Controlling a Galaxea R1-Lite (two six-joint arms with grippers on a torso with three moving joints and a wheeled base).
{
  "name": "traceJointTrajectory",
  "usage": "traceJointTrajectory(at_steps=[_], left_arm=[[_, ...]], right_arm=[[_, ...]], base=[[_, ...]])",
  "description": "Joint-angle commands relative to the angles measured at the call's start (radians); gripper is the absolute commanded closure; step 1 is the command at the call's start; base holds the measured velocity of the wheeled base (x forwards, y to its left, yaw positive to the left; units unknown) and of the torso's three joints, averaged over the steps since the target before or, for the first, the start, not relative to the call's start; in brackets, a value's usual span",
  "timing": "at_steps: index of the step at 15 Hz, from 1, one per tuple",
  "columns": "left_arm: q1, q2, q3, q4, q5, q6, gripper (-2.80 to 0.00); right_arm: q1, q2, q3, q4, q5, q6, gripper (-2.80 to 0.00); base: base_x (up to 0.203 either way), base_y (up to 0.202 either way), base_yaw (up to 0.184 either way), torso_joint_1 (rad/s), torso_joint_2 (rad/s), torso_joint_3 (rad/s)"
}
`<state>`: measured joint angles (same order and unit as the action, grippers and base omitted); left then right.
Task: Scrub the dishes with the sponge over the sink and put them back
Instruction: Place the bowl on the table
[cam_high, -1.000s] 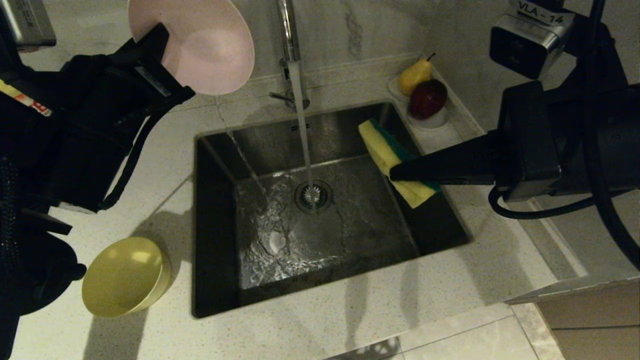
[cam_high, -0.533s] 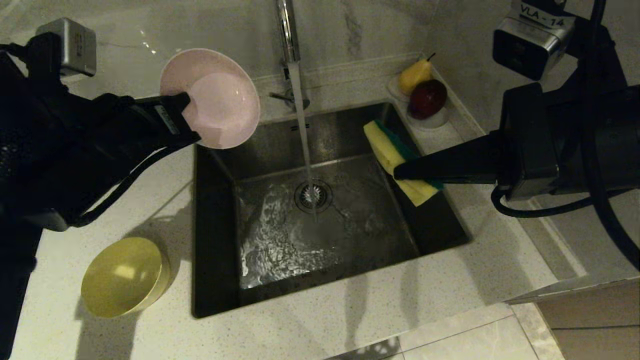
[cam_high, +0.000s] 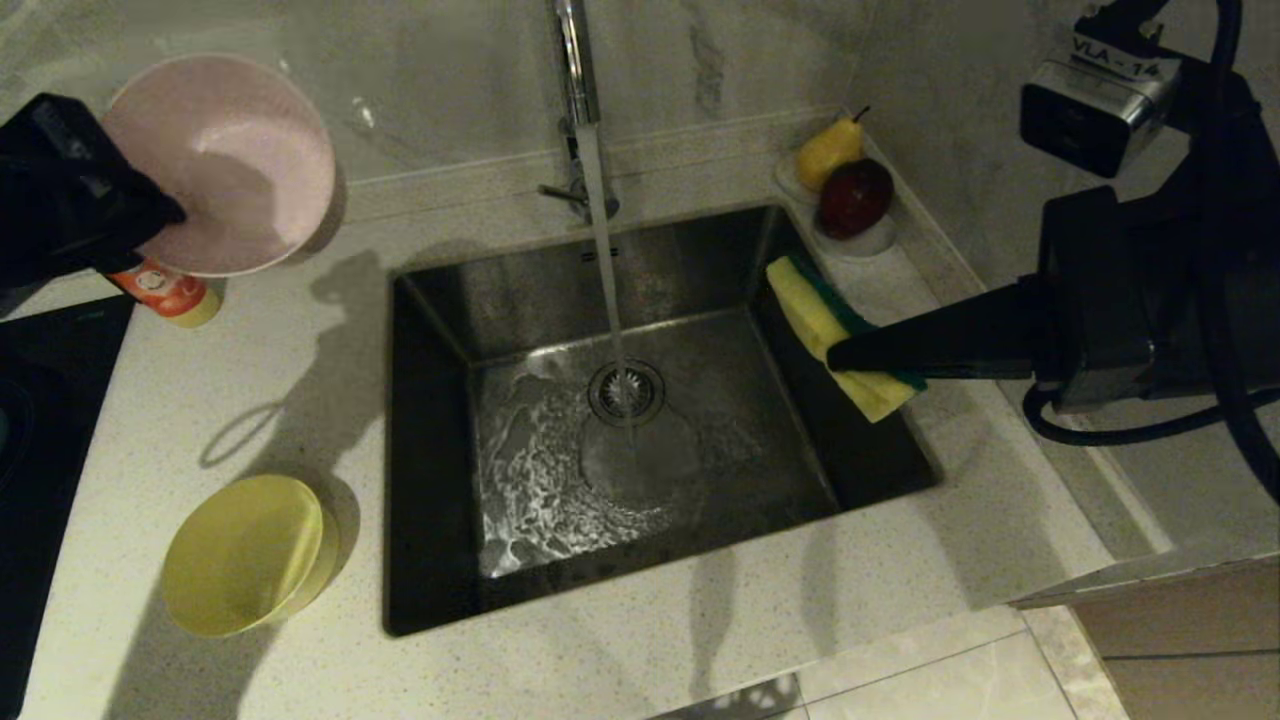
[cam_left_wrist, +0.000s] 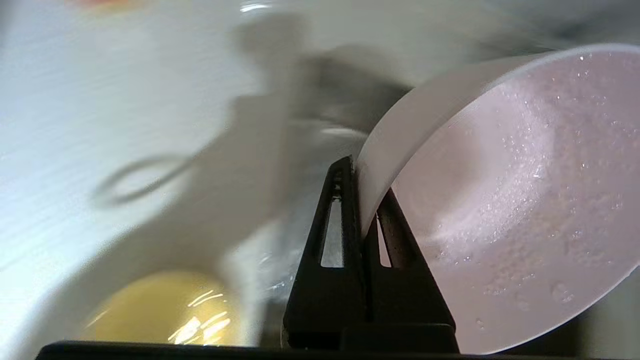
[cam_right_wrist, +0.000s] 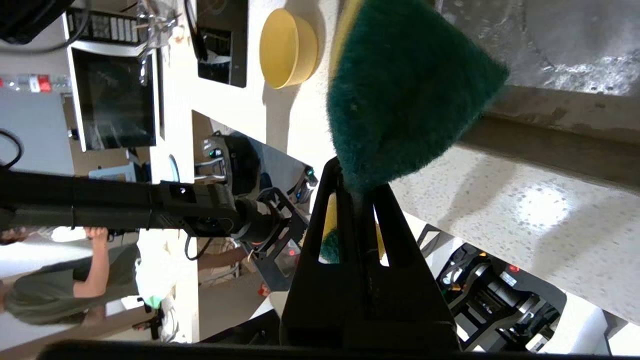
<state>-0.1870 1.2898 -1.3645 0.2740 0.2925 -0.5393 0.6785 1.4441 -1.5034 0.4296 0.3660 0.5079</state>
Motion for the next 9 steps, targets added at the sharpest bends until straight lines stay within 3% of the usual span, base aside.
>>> traceJointTrajectory(at_steps=[1, 6, 9], left_arm=[[0.109, 0.007, -0.030, 0.078, 0.027, -0.055, 0.00], [0.340, 0.051, -0.023, 0.141, 0.016, -0.139, 0.00], [0.466, 0.081, 0.014, 0.170, -0.087, -0.191, 0.00]], right_arm=[[-0.016, -0.013, 0.009, 0.003, 0.002, 0.001, 0.00], [-0.016, -0.016, 0.012, 0.003, 0.002, 0.000, 0.00], [-0.016, -0.014, 0.021, 0.001, 0.002, -0.003, 0.00]], base=[[0.000, 0.000, 0.000, 0.000, 0.00, 0.000], [0.000, 0.000, 0.000, 0.000, 0.00, 0.000], [0.000, 0.000, 0.000, 0.000, 0.00, 0.000]])
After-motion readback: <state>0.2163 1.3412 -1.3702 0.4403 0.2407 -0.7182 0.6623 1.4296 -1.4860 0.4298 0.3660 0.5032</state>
